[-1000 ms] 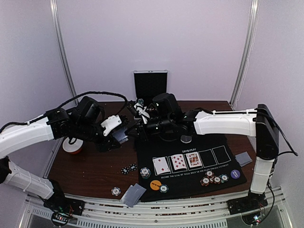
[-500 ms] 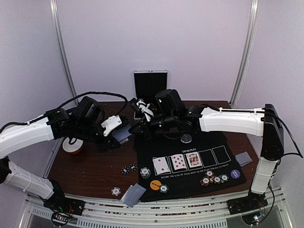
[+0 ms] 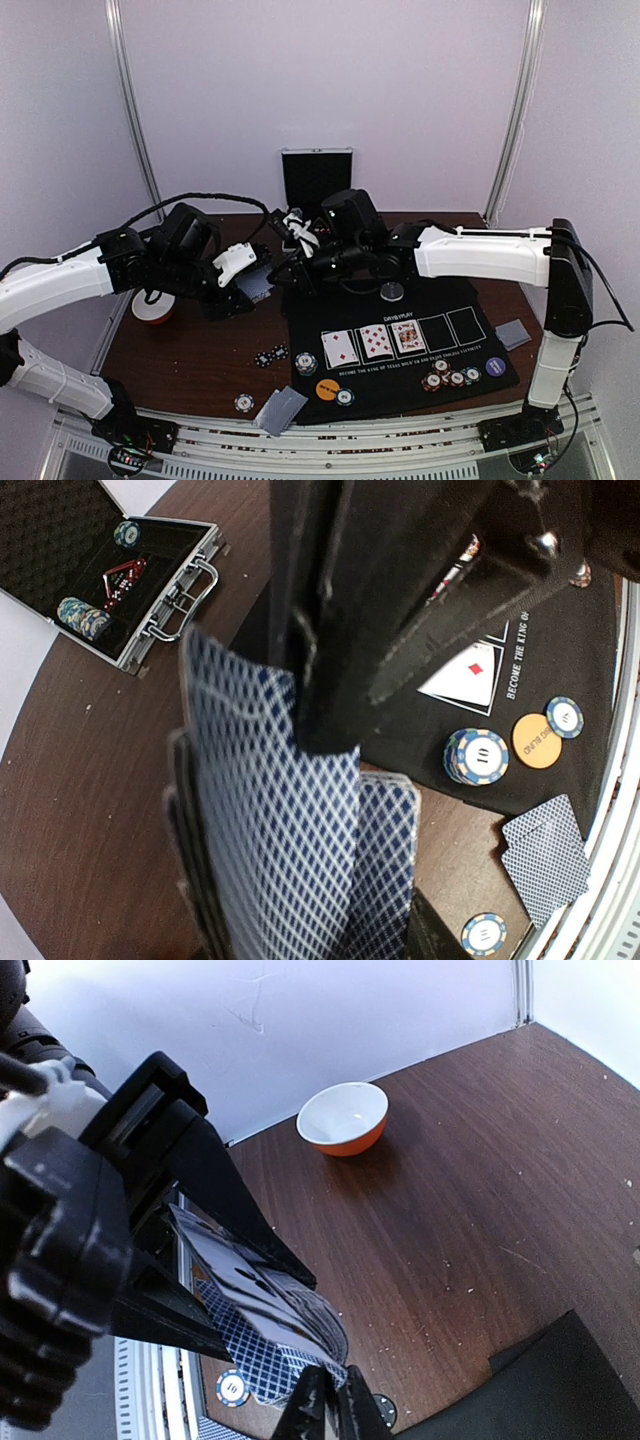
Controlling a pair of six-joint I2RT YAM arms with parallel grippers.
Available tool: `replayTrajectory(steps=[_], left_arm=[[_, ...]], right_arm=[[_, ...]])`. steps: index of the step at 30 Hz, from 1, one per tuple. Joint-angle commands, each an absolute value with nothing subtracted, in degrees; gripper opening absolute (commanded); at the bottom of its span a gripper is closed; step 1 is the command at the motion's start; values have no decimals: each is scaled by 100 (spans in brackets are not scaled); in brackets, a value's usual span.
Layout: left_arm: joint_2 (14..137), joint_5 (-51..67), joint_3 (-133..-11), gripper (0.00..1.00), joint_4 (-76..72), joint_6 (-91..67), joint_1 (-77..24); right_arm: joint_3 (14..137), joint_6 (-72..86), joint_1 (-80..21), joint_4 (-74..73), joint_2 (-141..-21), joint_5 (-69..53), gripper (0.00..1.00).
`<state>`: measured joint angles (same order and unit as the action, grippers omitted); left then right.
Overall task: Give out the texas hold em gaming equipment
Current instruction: Adjust the poker card at the face-down deck piles, then pick up the poker card from the face-down deck piles.
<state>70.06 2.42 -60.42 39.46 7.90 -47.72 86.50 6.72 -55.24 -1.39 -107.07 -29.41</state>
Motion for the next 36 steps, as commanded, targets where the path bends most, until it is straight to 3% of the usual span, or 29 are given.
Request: replayTrajectory(steps=[1, 10, 17, 22, 25, 36], left_arm=[[6919, 288, -6047, 40, 3647, 885, -4781], [6902, 315, -6012, 40, 3647, 888, -4782], [6894, 334, -6013, 40, 3647, 873, -4781], [6886, 343, -6021, 40, 3647, 863, -4781], [6868, 338, -6021, 40, 3647, 866, -4782], [6860, 319, -5984, 40, 3645, 879, -4781]], right_arm=[[8798, 640, -5569, -183, -10782, -2933, 12], [8852, 580, -5532, -70, -10684, -2722, 31], [8749, 692, -5499, 446, -10758, -2660, 55], [8793, 640, -5497, 771, -10955, -2786, 63], [8884, 590, -5502, 776, -11056, -2789, 63], [8596, 545, -5454, 571, -10662, -2340, 38]])
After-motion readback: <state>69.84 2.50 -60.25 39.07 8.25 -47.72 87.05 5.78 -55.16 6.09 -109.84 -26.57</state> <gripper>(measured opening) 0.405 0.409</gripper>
